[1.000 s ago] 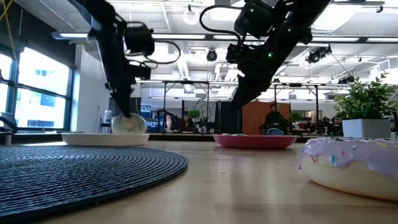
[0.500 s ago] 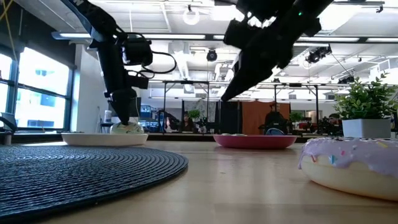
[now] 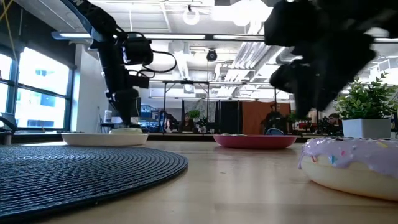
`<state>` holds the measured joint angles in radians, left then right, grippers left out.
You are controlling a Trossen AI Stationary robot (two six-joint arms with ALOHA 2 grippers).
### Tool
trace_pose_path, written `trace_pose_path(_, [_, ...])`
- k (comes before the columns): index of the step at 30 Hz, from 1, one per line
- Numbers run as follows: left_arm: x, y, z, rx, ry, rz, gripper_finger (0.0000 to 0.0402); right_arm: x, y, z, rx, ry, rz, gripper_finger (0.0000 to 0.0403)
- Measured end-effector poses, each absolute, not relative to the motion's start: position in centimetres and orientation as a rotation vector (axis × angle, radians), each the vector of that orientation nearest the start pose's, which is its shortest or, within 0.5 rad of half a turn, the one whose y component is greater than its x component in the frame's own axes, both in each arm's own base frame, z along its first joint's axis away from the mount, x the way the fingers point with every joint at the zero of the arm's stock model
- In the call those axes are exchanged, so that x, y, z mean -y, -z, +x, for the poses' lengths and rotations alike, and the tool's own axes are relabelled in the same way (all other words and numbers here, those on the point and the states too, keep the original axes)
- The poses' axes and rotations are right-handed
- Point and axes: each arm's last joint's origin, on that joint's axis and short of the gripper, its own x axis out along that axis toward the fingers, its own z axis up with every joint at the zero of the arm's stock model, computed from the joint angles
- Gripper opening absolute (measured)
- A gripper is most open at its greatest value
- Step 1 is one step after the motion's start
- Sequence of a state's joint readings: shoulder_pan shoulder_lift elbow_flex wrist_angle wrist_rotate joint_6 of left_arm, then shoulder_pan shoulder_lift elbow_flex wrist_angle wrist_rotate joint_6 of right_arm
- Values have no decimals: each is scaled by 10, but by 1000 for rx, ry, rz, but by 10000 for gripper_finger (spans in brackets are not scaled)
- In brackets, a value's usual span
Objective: Pick & Place donuts
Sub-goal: Put the large purple donut on the white plate
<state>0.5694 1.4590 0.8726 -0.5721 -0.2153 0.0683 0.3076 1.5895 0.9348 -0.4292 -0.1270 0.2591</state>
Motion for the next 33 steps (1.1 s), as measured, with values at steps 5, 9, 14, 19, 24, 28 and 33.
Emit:
trace_pose_path(5, [-151, -195, 226, -1117, -666, -165, 165, -118, -173, 286, -1108, -191, 159, 151])
trace_pose_path(9, [-152, -196, 229, -1067, -648, -198, 166, -130, -162, 289, -1124, -232, 243, 151])
trace_pose_path(14, [-152, -196, 229, -1055, -656, -217, 166, -145, -148, 289, -1164, -298, 267, 151])
trace_pose_path(19, [-152, -197, 229, -1054, -656, -217, 166, -148, -146, 290, -1165, -280, 312, 151])
trace_pose_path(24, [-152, -197, 229, -1055, -656, -217, 166, -145, -154, 291, -1153, -264, 381, 151])
trace_pose_path(28, [-152, -197, 229, -1054, -656, -217, 166, -143, -156, 293, -1130, -242, 398, 151])
trace_pose_path(33, [-152, -197, 230, -1052, -656, -217, 166, -145, -145, 295, -1147, -228, 395, 151])
